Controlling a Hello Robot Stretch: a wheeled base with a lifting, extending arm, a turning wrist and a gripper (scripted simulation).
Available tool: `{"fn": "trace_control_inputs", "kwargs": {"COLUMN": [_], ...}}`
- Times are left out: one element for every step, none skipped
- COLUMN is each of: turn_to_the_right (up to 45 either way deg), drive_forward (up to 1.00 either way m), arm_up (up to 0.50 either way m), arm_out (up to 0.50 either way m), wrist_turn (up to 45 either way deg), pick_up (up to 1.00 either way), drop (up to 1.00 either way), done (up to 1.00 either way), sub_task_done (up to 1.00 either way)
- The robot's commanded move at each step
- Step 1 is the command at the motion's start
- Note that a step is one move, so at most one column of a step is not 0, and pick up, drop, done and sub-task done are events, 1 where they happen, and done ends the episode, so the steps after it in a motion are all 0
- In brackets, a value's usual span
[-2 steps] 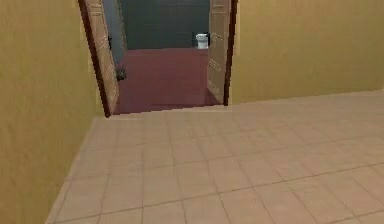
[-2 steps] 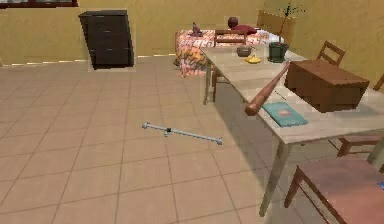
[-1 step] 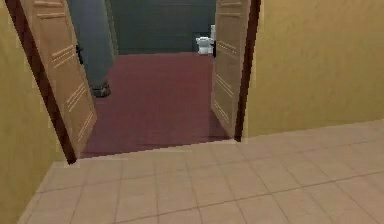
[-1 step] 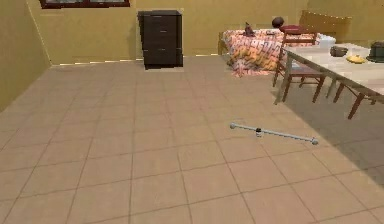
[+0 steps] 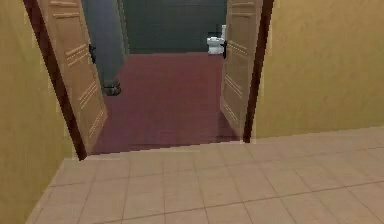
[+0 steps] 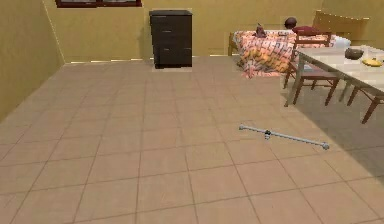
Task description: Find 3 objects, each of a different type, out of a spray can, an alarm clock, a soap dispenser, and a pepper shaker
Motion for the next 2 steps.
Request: {"fn": "trace_control_inputs", "kwargs": {"turn_to_the_right": [-6.0, 0.0], "drive_forward": [0.0, 1.0], "arm_up": [0.0, 0.0], "arm_out": [0.0, 0.0], "wrist_turn": [0.0, 0.0], "pick_up": [0.0, 0.0], "drop": [0.0, 0.0], "done": [0.0, 0.0], "sub_task_done": [0.0, 0.0]}}
